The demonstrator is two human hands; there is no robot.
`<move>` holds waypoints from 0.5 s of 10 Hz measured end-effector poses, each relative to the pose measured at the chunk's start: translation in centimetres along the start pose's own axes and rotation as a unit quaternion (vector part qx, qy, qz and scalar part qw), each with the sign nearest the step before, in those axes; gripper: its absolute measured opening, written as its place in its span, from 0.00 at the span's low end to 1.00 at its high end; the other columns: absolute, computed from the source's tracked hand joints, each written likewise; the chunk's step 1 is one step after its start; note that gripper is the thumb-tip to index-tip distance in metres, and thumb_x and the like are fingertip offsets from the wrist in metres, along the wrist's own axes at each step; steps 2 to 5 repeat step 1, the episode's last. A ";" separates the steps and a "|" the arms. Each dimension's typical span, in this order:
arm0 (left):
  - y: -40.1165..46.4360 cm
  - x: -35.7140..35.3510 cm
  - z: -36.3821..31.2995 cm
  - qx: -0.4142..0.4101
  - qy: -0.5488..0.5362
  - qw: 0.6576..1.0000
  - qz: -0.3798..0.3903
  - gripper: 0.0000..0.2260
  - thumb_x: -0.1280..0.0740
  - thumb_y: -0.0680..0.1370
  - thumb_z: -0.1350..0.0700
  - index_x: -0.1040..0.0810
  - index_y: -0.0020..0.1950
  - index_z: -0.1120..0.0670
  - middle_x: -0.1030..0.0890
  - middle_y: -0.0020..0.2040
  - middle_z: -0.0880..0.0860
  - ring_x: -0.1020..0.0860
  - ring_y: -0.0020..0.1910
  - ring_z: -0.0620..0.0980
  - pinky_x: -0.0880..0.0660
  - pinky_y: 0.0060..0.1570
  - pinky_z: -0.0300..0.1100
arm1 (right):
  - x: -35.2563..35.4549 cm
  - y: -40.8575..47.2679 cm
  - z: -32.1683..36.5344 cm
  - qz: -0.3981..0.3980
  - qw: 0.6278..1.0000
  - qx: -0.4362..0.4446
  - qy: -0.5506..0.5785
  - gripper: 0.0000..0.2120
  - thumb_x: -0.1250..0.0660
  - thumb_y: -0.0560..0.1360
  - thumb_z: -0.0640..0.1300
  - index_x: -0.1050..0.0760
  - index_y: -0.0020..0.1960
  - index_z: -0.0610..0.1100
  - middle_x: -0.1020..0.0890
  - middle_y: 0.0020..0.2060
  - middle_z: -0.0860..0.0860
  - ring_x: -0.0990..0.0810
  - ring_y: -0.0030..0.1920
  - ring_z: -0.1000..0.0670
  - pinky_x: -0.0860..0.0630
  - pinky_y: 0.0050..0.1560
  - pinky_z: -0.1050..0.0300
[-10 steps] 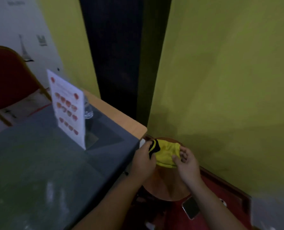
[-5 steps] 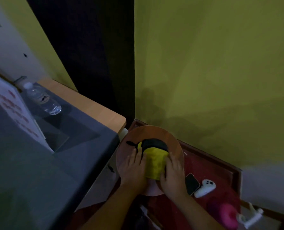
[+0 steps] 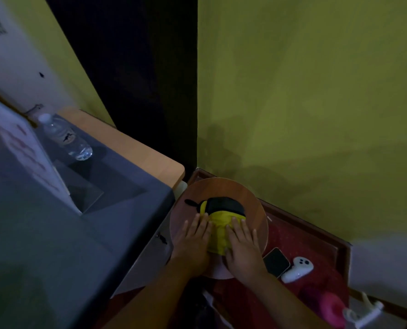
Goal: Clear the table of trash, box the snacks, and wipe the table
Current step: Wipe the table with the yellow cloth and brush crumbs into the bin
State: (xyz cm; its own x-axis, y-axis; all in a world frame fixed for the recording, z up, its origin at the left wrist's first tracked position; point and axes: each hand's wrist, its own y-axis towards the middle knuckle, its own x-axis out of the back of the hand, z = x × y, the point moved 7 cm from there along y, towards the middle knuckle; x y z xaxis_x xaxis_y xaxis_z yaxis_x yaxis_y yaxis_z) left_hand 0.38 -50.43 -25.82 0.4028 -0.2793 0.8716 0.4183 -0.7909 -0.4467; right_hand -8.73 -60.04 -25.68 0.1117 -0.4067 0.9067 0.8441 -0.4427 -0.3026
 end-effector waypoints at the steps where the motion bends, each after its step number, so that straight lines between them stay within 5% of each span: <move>1: -1.5 1.0 0.6 0.015 -0.013 0.999 -0.024 0.34 0.52 0.73 0.53 0.61 0.78 0.55 0.66 0.77 0.54 0.66 0.76 0.55 0.66 0.74 0.54 | 1.0 0.0 1.0 -0.026 0.999 0.009 0.025 0.29 0.45 0.78 0.49 0.46 0.77 0.49 0.54 0.78 0.51 0.62 0.77 0.47 0.61 0.75 0.44; 5: -1.5 1.0 0.6 0.015 -0.013 0.999 -0.024 0.34 0.52 0.73 0.53 0.61 0.78 0.55 0.66 0.77 0.54 0.66 0.76 0.55 0.66 0.74 0.54 | 1.0 0.0 1.0 -0.026 0.999 0.009 0.025 0.29 0.45 0.78 0.49 0.46 0.77 0.49 0.54 0.78 0.51 0.62 0.77 0.47 0.61 0.75 0.44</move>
